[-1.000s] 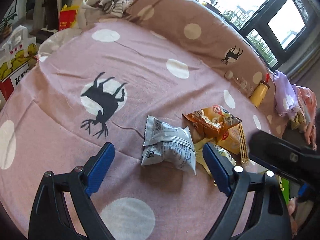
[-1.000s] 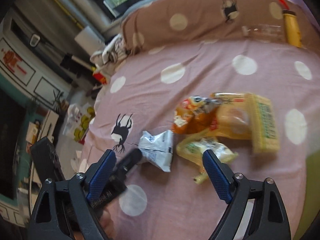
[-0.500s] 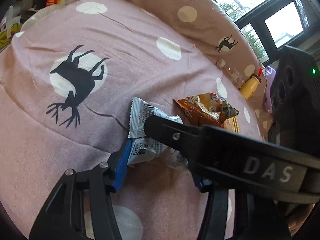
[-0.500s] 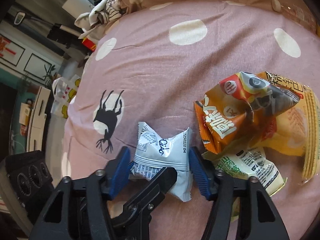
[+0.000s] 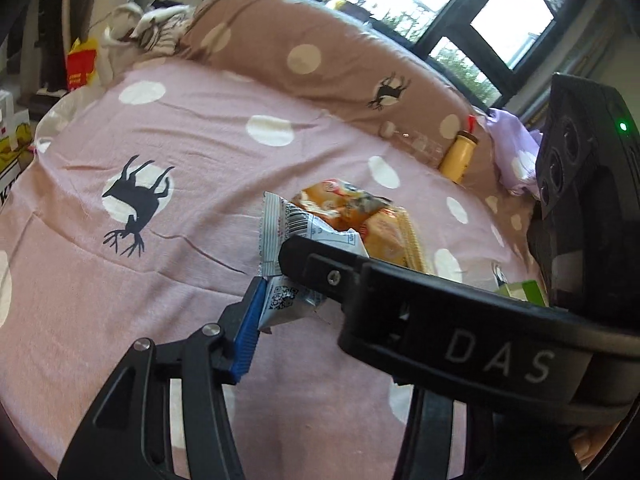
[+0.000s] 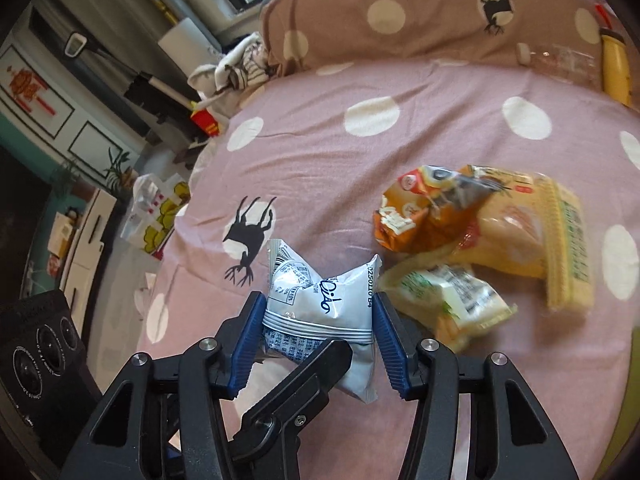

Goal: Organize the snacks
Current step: 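Grasp the white printed snack bag with the right gripper, then carry the white bag into the green box and open the right gripper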

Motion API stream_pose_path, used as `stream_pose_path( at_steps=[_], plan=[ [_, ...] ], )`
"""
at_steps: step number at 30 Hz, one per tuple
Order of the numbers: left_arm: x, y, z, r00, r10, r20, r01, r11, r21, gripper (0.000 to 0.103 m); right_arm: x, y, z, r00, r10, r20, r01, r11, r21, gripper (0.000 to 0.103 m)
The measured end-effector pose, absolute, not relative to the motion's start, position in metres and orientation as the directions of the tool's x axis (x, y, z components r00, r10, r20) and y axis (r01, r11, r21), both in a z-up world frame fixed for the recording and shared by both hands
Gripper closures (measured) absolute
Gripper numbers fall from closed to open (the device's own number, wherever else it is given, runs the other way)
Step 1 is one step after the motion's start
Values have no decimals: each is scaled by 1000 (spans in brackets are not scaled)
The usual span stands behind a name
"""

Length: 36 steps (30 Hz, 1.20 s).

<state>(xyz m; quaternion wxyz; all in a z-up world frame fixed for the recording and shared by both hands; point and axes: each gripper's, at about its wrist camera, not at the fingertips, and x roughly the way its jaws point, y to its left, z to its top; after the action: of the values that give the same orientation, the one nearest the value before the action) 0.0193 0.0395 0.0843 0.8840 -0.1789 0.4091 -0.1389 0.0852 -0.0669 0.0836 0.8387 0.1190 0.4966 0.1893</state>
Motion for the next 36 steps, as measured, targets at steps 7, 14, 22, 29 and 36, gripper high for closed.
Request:
stream_pose_path(
  at_steps=[7, 14, 22, 29, 36],
  plan=[
    [-8, 2, 98, 616, -457, -642, 224, 883, -413, 53, 40, -98, 99, 523, 385, -760, -128, 918, 376, 47],
    [-30, -33, 109, 608, -500, -617, 342, 866, -365, 53, 5, -137, 109, 619, 342, -707, -59, 918, 391, 47],
    [-39, -63, 114, 619, -509, -598, 390, 860, -329, 54, -17, -168, 115, 664, 325, -673, -47, 917, 397, 47],
    [-42, -97, 122, 607, -545, -578, 457, 835, -307, 54, -30, -204, 121, 711, 293, -639, 10, 904, 426, 47],
    [-43, -144, 130, 574, -607, -550, 561, 780, -277, 54, -52, -253, 128, 774, 216, -596, 95, 890, 445, 47]
  ],
)
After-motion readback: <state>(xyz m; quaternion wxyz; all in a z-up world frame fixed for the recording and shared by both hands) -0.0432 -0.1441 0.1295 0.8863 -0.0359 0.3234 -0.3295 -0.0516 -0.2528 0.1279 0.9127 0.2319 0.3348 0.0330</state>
